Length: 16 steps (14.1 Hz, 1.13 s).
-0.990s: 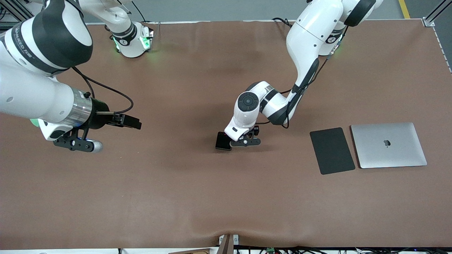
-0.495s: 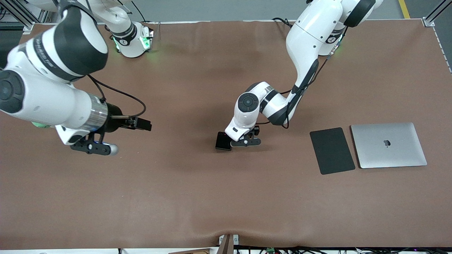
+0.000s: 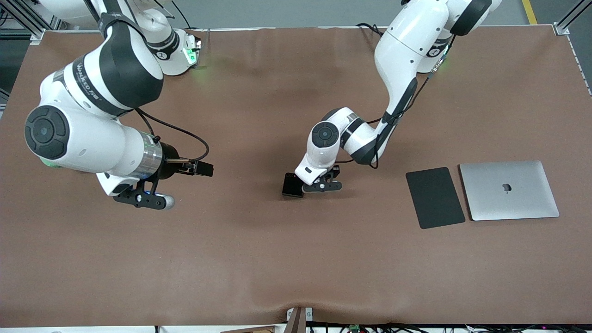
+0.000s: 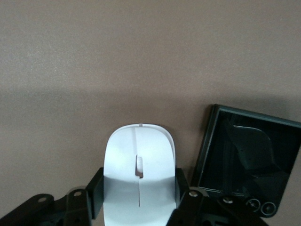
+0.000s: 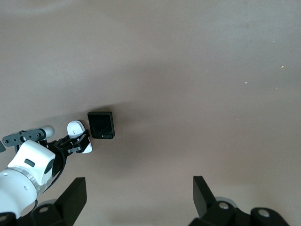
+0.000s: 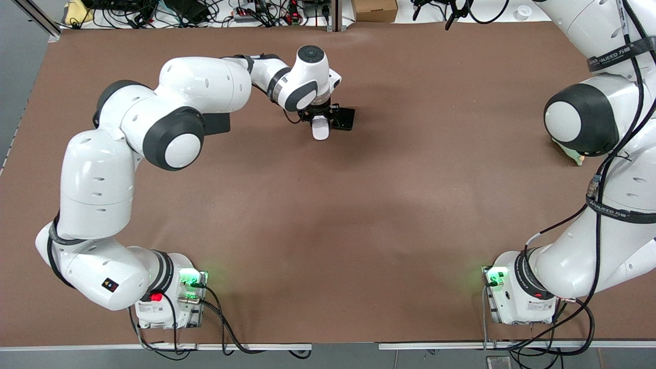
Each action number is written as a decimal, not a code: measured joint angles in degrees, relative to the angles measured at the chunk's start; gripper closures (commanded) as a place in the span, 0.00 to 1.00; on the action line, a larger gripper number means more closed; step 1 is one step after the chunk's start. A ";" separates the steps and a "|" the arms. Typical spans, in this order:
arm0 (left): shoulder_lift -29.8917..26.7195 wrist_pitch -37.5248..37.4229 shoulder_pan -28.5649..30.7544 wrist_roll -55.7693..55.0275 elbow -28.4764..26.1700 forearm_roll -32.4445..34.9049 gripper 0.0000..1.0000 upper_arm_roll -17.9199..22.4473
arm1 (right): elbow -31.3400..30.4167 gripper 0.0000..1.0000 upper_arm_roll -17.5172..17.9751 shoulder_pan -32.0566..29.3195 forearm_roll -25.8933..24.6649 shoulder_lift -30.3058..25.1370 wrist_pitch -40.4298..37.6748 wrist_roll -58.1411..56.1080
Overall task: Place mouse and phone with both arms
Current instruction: 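Grasp the white mouse with the left gripper while the right gripper nears the phone, then carry the mouse over the pad while the right gripper grasps the phone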
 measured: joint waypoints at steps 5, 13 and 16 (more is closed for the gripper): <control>-1.52 -5.17 1.38 0.28 1.37 0.36 0.60 0.27 | 0.04 0.00 -0.12 1.43 -0.02 0.82 0.18 0.11; -13.40 -15.56 11.90 7.93 1.98 0.70 0.59 0.42 | 0.08 0.00 -0.19 4.92 -0.43 4.96 5.12 0.13; -15.13 -17.05 15.93 12.71 1.94 0.70 0.59 0.27 | 0.08 0.00 -0.19 7.11 -2.78 7.53 8.80 0.16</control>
